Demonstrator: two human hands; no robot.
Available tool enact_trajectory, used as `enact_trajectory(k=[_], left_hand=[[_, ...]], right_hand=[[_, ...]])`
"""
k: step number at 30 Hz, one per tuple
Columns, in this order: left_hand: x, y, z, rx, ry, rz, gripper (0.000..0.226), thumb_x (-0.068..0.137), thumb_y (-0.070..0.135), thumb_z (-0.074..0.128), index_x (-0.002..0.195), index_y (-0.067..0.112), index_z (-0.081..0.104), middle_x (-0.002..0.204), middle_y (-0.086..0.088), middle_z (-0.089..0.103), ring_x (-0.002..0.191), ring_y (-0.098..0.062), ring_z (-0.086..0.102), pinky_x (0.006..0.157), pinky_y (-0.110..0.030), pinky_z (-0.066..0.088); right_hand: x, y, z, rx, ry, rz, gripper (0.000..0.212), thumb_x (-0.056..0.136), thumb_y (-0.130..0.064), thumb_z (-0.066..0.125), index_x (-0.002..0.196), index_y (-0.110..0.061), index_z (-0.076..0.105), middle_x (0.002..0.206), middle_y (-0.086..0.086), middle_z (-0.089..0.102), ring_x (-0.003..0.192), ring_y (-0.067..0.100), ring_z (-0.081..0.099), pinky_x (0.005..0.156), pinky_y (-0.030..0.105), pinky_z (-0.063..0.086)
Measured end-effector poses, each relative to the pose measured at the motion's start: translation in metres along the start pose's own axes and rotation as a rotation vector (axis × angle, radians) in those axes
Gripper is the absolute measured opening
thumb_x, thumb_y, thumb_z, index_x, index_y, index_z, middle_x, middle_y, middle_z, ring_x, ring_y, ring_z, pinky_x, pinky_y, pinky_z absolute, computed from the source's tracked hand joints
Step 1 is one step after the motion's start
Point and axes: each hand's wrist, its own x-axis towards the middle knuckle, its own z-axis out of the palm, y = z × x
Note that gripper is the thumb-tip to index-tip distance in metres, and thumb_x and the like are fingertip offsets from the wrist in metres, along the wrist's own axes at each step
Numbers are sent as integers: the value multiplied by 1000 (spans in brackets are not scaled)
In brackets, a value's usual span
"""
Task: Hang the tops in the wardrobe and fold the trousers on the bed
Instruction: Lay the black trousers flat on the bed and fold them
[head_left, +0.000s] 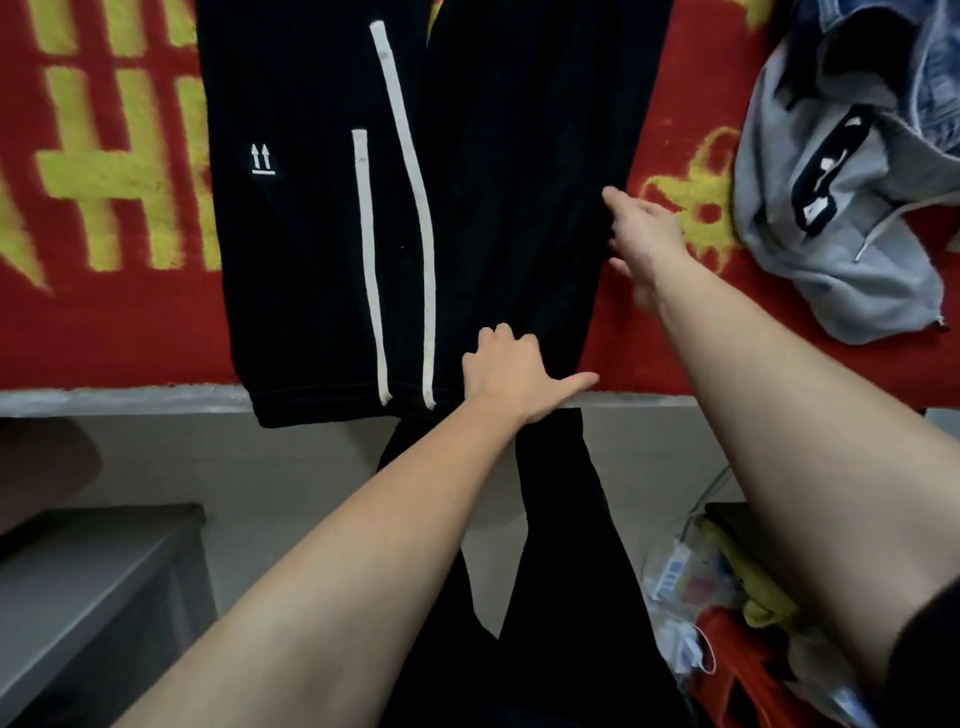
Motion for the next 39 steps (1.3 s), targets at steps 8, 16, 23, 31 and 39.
enact_trajectory(k=[8,16,23,31,39], left_hand=[[16,13,15,52,73,-101,34,82,37,66,105,14,60,110,-4,52,107,-25,48,71,-35,37],[-20,-32,-14,-620,3,-85,13,77,25,65,67,21,58,67,10,57,68,-11,55,64,-27,47],[-68,-131,-86,-1236,145,-211,32,83,8,49,55,21,39,59,3,33,51,-8,36,45,-18,32],[-54,-261,-94,-1194,267,-506,23,97,15,46,87,16,66,86,-2,67,75,-18,62,63,-32,47],[-53,-277,-66,-1089,270,-489,47,80,45,77,113,12,70,114,-1,70,107,-19,65,99,-41,51]], right_hand=[[22,-17,-9,68,-137,-7,16,93,-36,67,104,-25,62,103,-7,71,94,8,68,78,24,53],[-1,-43,6,182,-18,-146,12,93,-26,66,97,-22,55,90,-1,64,68,10,57,53,22,42],[-65,-107,109,226,-130,-381,29,90,-25,70,115,-12,61,115,11,69,82,17,65,65,26,53],[-98,-115,254,-218,-454,-464,53,98,-19,57,148,-11,40,126,3,60,104,15,64,91,36,57],[-78,-64,247,-282,-483,-304,53,98,-3,40,150,-12,37,132,6,57,100,16,64,84,33,56]])
